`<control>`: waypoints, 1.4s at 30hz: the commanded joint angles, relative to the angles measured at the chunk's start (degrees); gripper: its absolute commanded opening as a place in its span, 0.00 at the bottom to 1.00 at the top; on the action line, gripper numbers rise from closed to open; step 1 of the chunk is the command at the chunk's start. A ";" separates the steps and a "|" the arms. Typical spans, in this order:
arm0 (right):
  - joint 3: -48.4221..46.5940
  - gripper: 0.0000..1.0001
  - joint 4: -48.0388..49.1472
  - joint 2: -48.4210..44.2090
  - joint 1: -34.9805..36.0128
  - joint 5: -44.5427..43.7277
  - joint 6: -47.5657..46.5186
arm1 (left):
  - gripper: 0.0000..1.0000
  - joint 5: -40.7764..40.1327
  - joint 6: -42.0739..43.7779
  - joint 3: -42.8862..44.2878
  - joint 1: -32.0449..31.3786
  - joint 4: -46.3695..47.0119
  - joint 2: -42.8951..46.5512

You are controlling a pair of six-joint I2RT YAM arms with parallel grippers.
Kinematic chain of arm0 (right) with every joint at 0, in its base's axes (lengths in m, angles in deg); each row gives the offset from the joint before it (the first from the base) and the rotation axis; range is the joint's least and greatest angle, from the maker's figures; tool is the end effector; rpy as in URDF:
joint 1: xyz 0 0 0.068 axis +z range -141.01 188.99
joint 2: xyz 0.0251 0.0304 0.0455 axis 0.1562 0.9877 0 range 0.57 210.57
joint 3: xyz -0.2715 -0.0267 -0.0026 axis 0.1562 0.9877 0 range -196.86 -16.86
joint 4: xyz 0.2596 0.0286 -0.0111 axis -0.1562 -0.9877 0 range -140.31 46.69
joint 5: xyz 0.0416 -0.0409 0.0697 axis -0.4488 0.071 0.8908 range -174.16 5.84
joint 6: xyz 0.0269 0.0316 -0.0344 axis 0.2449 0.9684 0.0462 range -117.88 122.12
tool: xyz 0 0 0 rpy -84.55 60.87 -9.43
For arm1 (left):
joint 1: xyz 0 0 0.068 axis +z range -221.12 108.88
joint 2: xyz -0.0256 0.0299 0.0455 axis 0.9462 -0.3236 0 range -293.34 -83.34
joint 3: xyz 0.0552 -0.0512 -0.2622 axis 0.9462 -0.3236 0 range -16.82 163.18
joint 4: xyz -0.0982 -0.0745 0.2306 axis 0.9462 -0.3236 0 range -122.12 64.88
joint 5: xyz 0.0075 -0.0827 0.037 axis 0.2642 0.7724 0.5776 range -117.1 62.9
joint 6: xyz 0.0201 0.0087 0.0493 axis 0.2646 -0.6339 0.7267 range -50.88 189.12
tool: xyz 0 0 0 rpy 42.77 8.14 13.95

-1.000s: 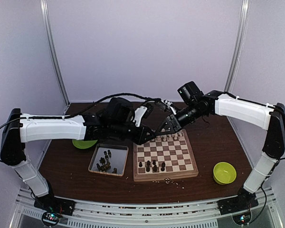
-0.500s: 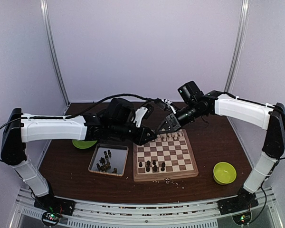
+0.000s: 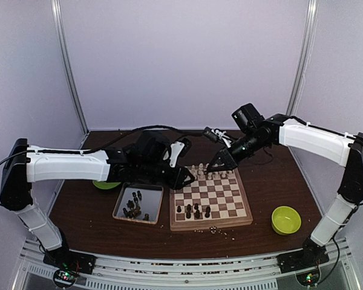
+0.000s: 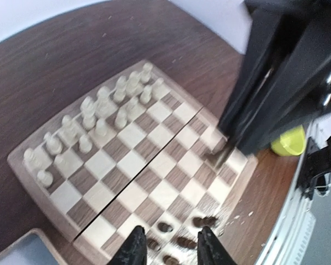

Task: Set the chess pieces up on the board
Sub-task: Pass from the left arm to the right, then place the pawn at a7.

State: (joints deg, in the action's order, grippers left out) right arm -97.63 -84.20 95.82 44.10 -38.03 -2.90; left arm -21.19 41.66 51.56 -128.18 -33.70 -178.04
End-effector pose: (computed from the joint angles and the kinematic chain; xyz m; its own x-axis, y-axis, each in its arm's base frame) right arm 0.2736 0.2238 0.2921 -0.6063 -0.5004 -0.6180 -0.7898 0.2886 0.5412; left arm 0.2023 -0.3188 0.2591 -0.6822 0.2093 -0.7006 0.6380 0.6385 -0.4305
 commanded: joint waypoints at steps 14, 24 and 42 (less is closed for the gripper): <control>15.94 0.00 -15.78 -8.57 -1.20 -25.55 -25.68 | 0.42 -20.11 -1.12 -3.11 0.19 -13.29 5.09; 15.85 0.00 -14.13 -2.58 -1.19 -25.00 -23.95 | 0.40 -19.16 -2.47 -3.20 0.19 -13.22 4.97; 13.01 0.00 -13.49 2.20 -1.28 -27.33 -23.49 | 0.40 -18.10 -3.45 -4.45 0.12 -12.10 4.70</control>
State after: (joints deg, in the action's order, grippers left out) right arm -82.53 -97.73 97.00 42.75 -63.45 -26.61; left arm -39.81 39.03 47.93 -128.11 -46.79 -174.30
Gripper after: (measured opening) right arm 0.081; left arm 0.396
